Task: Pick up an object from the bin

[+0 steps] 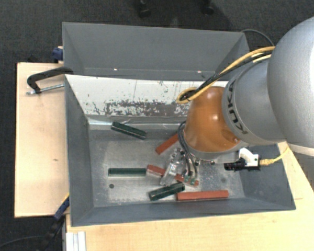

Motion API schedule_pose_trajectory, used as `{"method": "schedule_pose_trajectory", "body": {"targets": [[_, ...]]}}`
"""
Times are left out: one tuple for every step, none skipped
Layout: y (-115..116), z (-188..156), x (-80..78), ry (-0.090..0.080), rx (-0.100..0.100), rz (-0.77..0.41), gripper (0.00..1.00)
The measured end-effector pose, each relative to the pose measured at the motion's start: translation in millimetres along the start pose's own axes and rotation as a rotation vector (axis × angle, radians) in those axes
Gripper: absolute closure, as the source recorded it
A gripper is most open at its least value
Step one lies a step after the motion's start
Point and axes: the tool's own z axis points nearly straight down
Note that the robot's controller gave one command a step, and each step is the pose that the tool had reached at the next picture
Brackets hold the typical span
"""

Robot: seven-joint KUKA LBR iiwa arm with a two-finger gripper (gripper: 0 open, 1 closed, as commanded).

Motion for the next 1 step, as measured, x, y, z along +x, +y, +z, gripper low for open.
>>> {"method": "schedule_pose_trajectory", "body": {"targets": [[1.2,-30.3,-1.3,-0.005,-0.002,-0.001,1.00]]}}
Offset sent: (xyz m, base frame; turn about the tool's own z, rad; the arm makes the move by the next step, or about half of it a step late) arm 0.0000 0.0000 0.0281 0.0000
